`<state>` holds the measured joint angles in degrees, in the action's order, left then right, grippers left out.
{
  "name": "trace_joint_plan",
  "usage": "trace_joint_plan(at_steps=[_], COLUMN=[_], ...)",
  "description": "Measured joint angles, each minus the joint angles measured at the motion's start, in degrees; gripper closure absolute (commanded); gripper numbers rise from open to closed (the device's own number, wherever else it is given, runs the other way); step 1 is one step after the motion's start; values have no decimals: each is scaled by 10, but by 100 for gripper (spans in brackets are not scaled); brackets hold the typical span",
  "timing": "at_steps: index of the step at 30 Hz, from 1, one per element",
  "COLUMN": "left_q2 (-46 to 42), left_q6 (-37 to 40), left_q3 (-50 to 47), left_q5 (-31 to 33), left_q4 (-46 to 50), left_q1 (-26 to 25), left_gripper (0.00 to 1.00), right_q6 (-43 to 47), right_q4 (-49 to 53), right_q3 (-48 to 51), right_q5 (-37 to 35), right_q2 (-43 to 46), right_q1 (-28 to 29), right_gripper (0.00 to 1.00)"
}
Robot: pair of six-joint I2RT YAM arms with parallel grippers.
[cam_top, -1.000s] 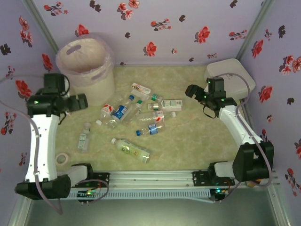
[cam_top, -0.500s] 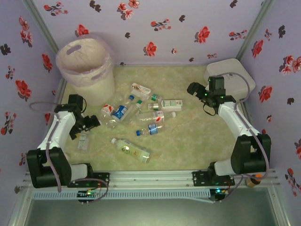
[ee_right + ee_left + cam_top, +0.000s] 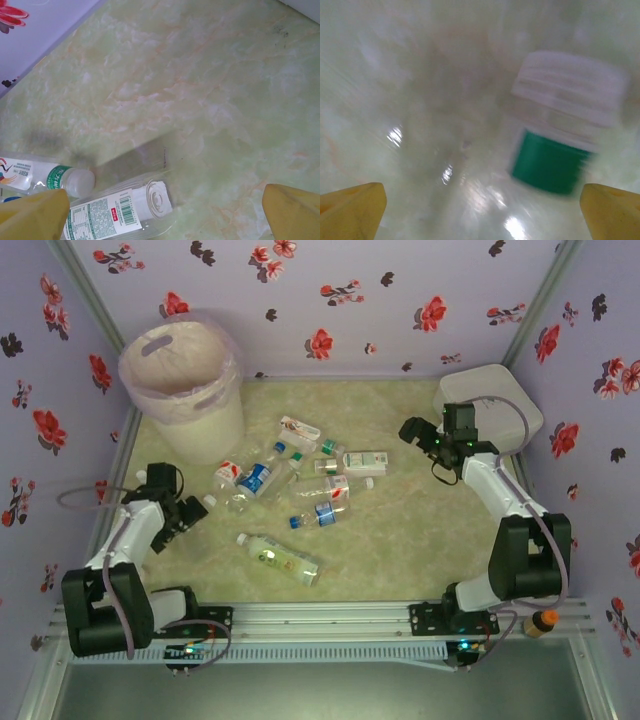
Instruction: Put the plastic bottles in the bin
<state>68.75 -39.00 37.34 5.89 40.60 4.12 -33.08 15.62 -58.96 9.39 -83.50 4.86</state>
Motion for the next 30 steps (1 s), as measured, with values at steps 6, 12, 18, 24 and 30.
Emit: trace_joint_plan(at_steps=[6, 12, 18, 24, 30], left_q2=[4, -4, -28, -21, 0], left_q6=[-15, -34, -50, -53, -52], left_q3=[-20, -33, -39, -39, -39], left_q5=[-32, -64, -77, -81, -81], left_q4=[-7, -25, -30, -38, -57], left_q1=[0, -8, -19, -20, -20], left_gripper=[0, 5, 21, 37, 30], right_q6=[0, 0, -2, -6, -7], right_q4=[-8, -8, -9, -9, -14], right_q3=[0, 0, 0, 0, 0], right_q5=[0, 0, 9, 17, 29], right_q2=[-1, -1, -1, -1, -1], right_q1=[0, 0, 0, 0, 0], right_gripper=[1, 1, 0, 1, 1])
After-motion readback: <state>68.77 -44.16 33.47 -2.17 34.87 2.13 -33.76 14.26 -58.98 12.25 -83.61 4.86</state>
